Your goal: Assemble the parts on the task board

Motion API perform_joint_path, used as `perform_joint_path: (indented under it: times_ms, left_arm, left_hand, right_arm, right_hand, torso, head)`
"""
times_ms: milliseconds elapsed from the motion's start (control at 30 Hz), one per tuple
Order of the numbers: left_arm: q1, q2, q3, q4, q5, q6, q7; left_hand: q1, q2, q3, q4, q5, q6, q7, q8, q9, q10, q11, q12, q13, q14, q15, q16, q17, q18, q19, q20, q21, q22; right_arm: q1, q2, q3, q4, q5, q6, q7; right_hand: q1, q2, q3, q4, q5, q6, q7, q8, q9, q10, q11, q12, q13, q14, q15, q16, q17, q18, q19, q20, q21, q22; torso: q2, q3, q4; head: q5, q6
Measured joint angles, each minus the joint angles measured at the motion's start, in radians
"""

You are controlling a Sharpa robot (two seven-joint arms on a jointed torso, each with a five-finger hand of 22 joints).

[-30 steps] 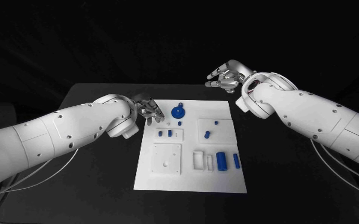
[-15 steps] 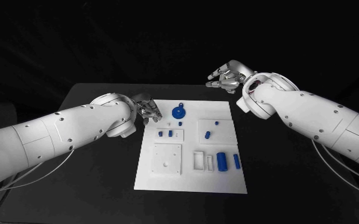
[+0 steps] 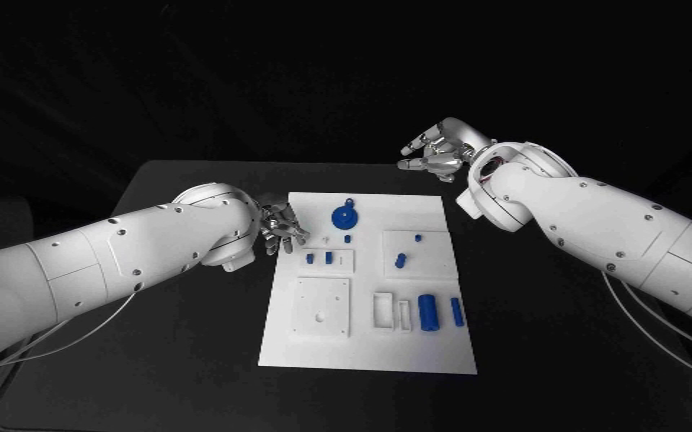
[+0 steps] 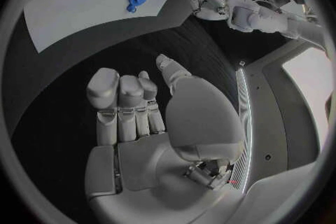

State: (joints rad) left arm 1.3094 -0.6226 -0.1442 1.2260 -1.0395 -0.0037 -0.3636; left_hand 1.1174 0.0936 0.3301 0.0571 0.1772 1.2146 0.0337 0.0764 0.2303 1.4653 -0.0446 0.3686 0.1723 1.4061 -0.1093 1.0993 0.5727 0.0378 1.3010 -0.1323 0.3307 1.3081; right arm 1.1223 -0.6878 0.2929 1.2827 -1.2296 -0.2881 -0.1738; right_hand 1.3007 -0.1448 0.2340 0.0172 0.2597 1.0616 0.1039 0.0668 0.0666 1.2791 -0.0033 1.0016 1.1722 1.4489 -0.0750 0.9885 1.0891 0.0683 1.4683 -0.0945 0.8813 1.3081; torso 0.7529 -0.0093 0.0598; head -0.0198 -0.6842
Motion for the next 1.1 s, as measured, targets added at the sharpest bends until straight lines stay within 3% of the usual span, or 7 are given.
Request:
perform_joint_path:
  times_ms: [33, 133, 433, 1100]
  left_arm:
    - [0.0, 0.001, -0.002, -0.002, 0.0, 0.005, -0.003]
    - [-0.001, 0.007, -0.006, -0.008, 0.002, 0.02, -0.01]
    - [-0.003, 0.015, -0.013, -0.02, 0.007, 0.043, -0.019]
    - [-0.007, 0.027, -0.026, -0.026, 0.018, 0.079, -0.024]
  left_hand:
    - [-0.012, 0.006, -0.001, 0.012, -0.009, -0.005, 0.0, -0.002, 0.0, 0.0, 0.0, 0.01, 0.004, 0.0, 0.0, 0.005, 0.003, -0.009, 0.0, 0.0, 0.0, 0.0]
    - [-0.046, 0.01, -0.01, 0.054, -0.047, -0.02, 0.002, -0.007, -0.002, 0.0, 0.0, 0.037, 0.012, 0.0, 0.0, 0.015, 0.01, -0.01, 0.0, 0.0, 0.01, 0.0]
    - [-0.076, 0.009, -0.017, 0.105, -0.054, -0.02, 0.002, -0.007, 0.001, 0.0, 0.0, 0.047, 0.012, 0.0, 0.0, 0.02, 0.012, -0.01, 0.0, 0.0, 0.019, 0.0]
    - [-0.077, 0.008, -0.007, 0.106, -0.058, -0.02, 0.002, -0.007, 0.001, 0.0, 0.0, 0.05, 0.007, 0.0, 0.0, 0.02, 0.012, -0.008, 0.0, 0.0, 0.024, 0.0]
  right_arm:
    - [0.0, 0.0, 0.0, 0.0, 0.0, 0.0, 0.0]
    - [-0.001, 0.001, 0.0, 0.0, 0.0, 0.0, 0.0]
    - [-0.002, 0.001, 0.0, -0.001, 0.0, 0.0, 0.0]
    - [-0.002, 0.003, 0.0, -0.002, 0.0, 0.0, 0.0]
  right_hand:
    - [0.0, 0.0, 0.002, 0.002, 0.002, 0.0, 0.0, 0.0, 0.0, 0.0, 0.0, 0.0, 0.0, 0.0, 0.0, 0.0, 0.0, 0.0, 0.0, 0.0, 0.0, 0.0]
    - [0.0, 0.0, 0.002, 0.002, 0.004, 0.0, 0.0, 0.0, 0.0, 0.0, 0.0, 0.0, 0.0, 0.0, 0.0, 0.0, 0.0, 0.0, 0.0, 0.0, 0.0, 0.0]
    - [0.0, 0.0, 0.002, 0.002, 0.004, 0.0, 0.0, 0.0, 0.0, 0.0, 0.0, 0.0, 0.0, 0.0, 0.0, 0.0, 0.0, 0.0, 0.0, 0.0, 0.0, 0.0]
    - [0.0, 0.0, 0.002, 0.002, 0.008, 0.001, -0.001, 0.0, 0.0, 0.0, 0.0, 0.0, 0.0, 0.0, 0.0, 0.0, 0.0, 0.0, 0.0, 0.0, 0.0, 0.0]
  torso:
    - [0.0, 0.0001, -0.0001]
    - [0.0, 0.0003, -0.0002]
    - [0.001, 0.0021, -0.001]
    - [0.0, 0.0022, -0.0002]
  head:
    - [0.0, 0.0]
    - [0.0, -0.001]
    - [-0.001, -0.004]
    - [-0.003, -0.009]
